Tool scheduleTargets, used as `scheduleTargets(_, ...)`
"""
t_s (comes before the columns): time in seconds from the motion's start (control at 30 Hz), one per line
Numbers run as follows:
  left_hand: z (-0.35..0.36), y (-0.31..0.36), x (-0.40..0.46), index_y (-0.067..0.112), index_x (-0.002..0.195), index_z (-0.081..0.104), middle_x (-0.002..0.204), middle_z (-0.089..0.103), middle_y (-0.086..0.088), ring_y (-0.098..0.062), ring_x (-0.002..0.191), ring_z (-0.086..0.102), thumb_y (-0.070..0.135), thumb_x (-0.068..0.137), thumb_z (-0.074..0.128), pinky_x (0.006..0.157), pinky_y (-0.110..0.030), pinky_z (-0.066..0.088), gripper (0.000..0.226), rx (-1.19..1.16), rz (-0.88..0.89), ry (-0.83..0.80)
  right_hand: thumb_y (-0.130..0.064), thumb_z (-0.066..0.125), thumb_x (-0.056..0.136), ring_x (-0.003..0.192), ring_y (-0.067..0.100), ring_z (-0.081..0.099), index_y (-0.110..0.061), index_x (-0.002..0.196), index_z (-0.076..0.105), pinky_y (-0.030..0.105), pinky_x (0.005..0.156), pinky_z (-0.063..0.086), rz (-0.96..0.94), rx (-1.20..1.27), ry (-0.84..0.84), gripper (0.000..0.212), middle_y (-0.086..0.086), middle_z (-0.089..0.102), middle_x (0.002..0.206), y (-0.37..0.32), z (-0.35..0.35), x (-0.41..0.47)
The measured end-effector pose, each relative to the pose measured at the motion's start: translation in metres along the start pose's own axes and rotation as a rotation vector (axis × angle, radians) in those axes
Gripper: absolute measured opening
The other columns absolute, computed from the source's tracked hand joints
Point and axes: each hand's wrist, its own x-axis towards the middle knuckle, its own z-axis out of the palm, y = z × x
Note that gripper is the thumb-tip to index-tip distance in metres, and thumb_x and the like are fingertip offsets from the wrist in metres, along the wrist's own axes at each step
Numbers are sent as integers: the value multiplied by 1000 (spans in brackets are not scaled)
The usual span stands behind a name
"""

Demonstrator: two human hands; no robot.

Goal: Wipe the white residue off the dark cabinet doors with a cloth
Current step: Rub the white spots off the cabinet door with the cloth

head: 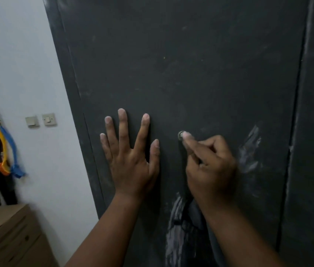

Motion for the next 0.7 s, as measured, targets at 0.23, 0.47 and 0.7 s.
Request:
scheduleTargets(0.23, 7, 0, -6, 31, 161, 35, 172, 20, -14, -41, 159, 10, 49, 103, 48, 127, -60, 9, 62, 45, 16, 36, -25, 71, 96, 62, 16, 54, -42, 115, 76, 33, 50, 46, 30, -48, -109, 26, -11, 55, 86, 37, -30, -46)
scheduleTargets(0.47, 13, 35, -8, 31, 159, 40, 172, 19, -12, -41, 160, 5, 46, 103, 50, 128, -59, 5, 58, -30, 3, 14, -24, 75, 97, 62, 13, 49, -28, 112, 79, 25, 55, 35, 47, -39, 100, 16, -6, 51, 80, 33, -19, 27)
scheduleTargets(0.7, 22, 50, -14, 31, 158, 42, 172, 22, -11, -40, 160, 9, 41, 104, 50, 127, -60, 8, 55, -16, 22, 36, -14, 74, 93, 65, 18, 57, -35, 116, 78, 37, 51, 50, -45, -18, -132, 31, -7, 54, 85, 51, -40, -30)
